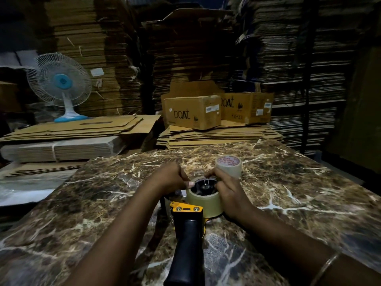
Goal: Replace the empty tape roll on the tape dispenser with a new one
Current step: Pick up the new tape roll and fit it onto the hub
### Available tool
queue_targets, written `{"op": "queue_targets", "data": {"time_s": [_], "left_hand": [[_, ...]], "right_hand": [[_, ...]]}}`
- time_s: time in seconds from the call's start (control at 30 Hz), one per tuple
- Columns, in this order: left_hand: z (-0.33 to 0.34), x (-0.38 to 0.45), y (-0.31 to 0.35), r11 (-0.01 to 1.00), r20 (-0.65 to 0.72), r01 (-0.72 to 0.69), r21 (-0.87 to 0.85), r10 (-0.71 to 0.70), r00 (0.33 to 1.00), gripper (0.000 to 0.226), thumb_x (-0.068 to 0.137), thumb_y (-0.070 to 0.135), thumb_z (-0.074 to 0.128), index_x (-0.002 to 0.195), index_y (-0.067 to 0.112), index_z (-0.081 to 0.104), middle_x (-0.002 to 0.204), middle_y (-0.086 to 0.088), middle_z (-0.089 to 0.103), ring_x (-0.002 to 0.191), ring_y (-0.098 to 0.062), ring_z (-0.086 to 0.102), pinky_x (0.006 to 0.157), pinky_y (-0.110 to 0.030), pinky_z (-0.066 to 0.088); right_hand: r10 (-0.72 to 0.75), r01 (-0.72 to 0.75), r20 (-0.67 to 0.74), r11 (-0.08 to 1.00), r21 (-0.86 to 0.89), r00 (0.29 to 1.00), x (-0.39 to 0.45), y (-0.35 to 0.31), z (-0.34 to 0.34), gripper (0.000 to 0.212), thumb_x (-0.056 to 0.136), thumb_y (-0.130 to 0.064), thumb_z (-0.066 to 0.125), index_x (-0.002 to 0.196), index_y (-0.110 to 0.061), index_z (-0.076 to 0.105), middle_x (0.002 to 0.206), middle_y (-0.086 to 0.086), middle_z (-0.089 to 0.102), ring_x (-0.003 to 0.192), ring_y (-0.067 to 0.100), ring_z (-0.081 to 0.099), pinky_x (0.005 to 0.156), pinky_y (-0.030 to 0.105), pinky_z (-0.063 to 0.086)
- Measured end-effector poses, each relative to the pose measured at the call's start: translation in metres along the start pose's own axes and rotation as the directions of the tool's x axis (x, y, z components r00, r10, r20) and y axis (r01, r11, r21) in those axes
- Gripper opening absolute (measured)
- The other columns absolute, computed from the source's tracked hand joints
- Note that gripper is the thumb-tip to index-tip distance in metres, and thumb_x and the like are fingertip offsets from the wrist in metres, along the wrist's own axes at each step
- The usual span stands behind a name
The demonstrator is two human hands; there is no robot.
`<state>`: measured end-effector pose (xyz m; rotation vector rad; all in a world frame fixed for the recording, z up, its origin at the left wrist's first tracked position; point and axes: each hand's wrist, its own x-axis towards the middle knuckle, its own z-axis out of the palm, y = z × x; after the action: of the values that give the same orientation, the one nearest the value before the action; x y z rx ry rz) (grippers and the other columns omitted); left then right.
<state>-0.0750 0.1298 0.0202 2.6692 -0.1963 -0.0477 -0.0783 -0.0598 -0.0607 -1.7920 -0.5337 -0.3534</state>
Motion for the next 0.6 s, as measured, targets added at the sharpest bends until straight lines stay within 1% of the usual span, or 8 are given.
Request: {"op": "queue_targets", "data": {"time_s": [0.13, 0.23, 0.33, 0.37, 0.4, 0.43, 0.47, 0.6], "left_hand": [[0.001, 0.001, -0.003, 1.0, -0.006, -0.004, -0.012, 0.004, 1.0, 0.027, 0.084, 0.032, 0.072, 0.094, 0.009, 0.079, 0.107, -0.009, 0.076, 0.093, -0.023, 0.07, 0.078, -0.032, 0.053], [0.002, -0.002, -0.007, 0.995, -0.005, -0.029, -0.092, 0.029, 1.0, 0.033, 0.088, 0.033, 0.067, 0.082, 0.002, 0.075, 0.109, -0.012, 0.074, 0.088, -0.025, 0.069, 0.082, -0.036, 0.054], [-0.003, -0.012, -0.008, 0.965, -0.009, -0.065, -0.254, 0.064, 0.998, 0.032, 0.096, 0.028, 0.056, 0.095, 0.003, 0.075, 0.103, -0.012, 0.07, 0.095, -0.013, 0.062, 0.082, -0.039, 0.051], [-0.004, -0.016, -0.01, 0.94, -0.006, -0.076, -0.333, 0.078, 0.997, 0.031, 0.098, 0.026, 0.052, 0.1, 0.006, 0.075, 0.1, -0.002, 0.034, 0.091, -0.008, 0.057, 0.07, -0.032, 0.046], [-0.006, -0.021, -0.013, 0.906, -0.013, -0.083, -0.415, 0.085, 0.996, 0.03, 0.099, 0.025, 0.05, 0.102, 0.008, 0.075, 0.063, 0.01, 0.045, 0.063, -0.011, 0.056, 0.062, -0.029, 0.04], [-0.006, -0.026, -0.017, 0.872, -0.039, -0.084, -0.482, 0.074, 0.996, 0.029, 0.099, 0.025, 0.049, 0.104, 0.01, 0.074, 0.07, 0.007, 0.049, 0.06, -0.017, 0.038, 0.059, -0.025, 0.039], [-0.004, -0.03, -0.022, 0.845, -0.088, -0.093, -0.527, 0.055, 0.995, 0.028, 0.099, 0.024, 0.05, 0.105, 0.011, 0.074, 0.081, -0.002, 0.068, 0.072, -0.015, 0.06, 0.061, -0.02, 0.043], [0.003, -0.048, -0.041, 0.775, -0.388, -0.239, -0.585, -0.009, 0.922, 0.022, 0.095, 0.01, 0.054, 0.095, 0.012, 0.076, 0.093, 0.003, 0.074, 0.082, 0.002, 0.066, 0.072, -0.022, 0.044]], "right_hand": [[0.079, -0.079, 0.04, 0.997, 0.001, 0.996, -0.002, 0.004, -0.002, 0.024, 0.089, -0.035, 0.039, 0.093, -0.025, 0.06, 0.095, 0.003, 0.068, 0.093, 0.029, 0.062, 0.076, 0.05, 0.051], [0.202, -0.199, 0.102, 0.979, -0.035, 0.974, -0.007, 0.009, -0.006, 0.053, 0.094, -0.071, 0.032, 0.119, -0.033, 0.059, 0.126, -0.001, 0.067, 0.12, 0.023, 0.06, 0.099, 0.057, 0.049], [0.175, -0.163, 0.117, 0.981, -0.106, 0.978, -0.012, 0.002, -0.012, 0.045, 0.095, -0.064, 0.029, 0.112, -0.032, 0.056, 0.112, -0.005, 0.07, 0.107, 0.021, 0.065, 0.09, 0.056, 0.053], [0.157, -0.142, 0.106, 0.98, -0.139, 0.982, -0.013, 0.0, -0.012, 0.042, 0.095, -0.061, 0.028, 0.11, -0.032, 0.055, 0.107, -0.006, 0.07, 0.101, 0.019, 0.066, 0.086, 0.055, 0.055], [0.136, -0.118, 0.089, 0.976, -0.181, 0.987, -0.015, -0.004, -0.012, 0.042, 0.095, -0.06, 0.026, 0.11, -0.033, 0.054, 0.105, -0.006, 0.07, 0.098, 0.018, 0.066, 0.083, 0.054, 0.055], [0.111, -0.092, 0.074, 0.97, -0.227, 0.991, -0.016, -0.006, -0.012, 0.042, 0.095, -0.059, 0.023, 0.109, -0.032, 0.052, 0.103, -0.007, 0.07, 0.095, 0.016, 0.066, 0.081, 0.052, 0.055], [0.082, -0.061, 0.062, 0.959, -0.277, 0.995, -0.016, -0.006, -0.011, 0.042, 0.095, -0.058, 0.021, 0.108, -0.031, 0.051, 0.101, -0.007, 0.07, 0.092, 0.015, 0.065, 0.079, 0.05, 0.055], [-0.007, 0.016, 0.021, 0.895, -0.446, 1.0, -0.018, -0.011, -0.01, 0.034, 0.098, -0.046, 0.02, 0.104, -0.027, 0.047, 0.097, -0.007, 0.068, 0.087, 0.014, 0.061, 0.078, 0.041, 0.045]]}}
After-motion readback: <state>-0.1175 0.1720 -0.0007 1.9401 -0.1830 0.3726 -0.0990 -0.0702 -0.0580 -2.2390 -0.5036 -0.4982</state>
